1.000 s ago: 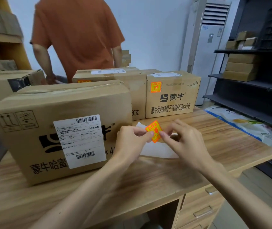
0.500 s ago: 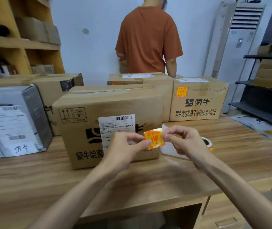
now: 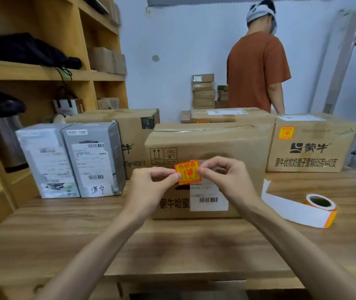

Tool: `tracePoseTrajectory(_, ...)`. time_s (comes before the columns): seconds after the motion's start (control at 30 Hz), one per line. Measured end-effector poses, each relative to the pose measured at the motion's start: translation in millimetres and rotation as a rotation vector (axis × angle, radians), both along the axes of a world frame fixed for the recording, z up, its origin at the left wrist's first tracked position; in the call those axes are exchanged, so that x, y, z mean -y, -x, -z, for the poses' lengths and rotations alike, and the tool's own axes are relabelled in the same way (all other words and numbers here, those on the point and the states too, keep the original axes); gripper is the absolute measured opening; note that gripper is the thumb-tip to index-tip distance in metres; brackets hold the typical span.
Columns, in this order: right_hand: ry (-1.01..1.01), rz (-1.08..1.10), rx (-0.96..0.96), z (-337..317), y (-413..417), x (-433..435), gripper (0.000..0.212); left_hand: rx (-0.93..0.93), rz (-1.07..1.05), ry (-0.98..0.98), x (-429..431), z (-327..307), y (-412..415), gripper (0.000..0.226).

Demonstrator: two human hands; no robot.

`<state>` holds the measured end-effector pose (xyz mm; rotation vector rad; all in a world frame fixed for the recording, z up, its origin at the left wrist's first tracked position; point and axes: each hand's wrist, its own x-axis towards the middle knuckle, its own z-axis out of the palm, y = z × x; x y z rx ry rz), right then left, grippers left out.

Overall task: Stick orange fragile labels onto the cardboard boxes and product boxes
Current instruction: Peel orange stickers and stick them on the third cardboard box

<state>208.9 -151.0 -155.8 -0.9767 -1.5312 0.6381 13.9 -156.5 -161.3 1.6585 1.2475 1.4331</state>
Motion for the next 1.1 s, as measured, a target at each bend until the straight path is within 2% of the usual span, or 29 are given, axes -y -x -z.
tracePoseTrajectory(0.17,-0.056,0.003,0.077,-12,32,-8,0.007,-0.015,-0.114,-0.101,-5,-10,26,0.003)
tracePoseTrajectory(0.3,-0.098,0.083,0.135,-16,49,-14,0.007,0.004,-0.171,-0.132,-11,-16,38,0.008)
tracePoseTrajectory(0.77,-0.262,0.404,0.345,-8,76,-24,0.01,-0.09,-0.27,-0.168,-32,-11,49,0.012)
tracePoseTrajectory(1.1,-0.266,0.505,0.416,-6,80,-26,0.014,-0.142,-0.314,-0.203,-42,-7,48,0.012)
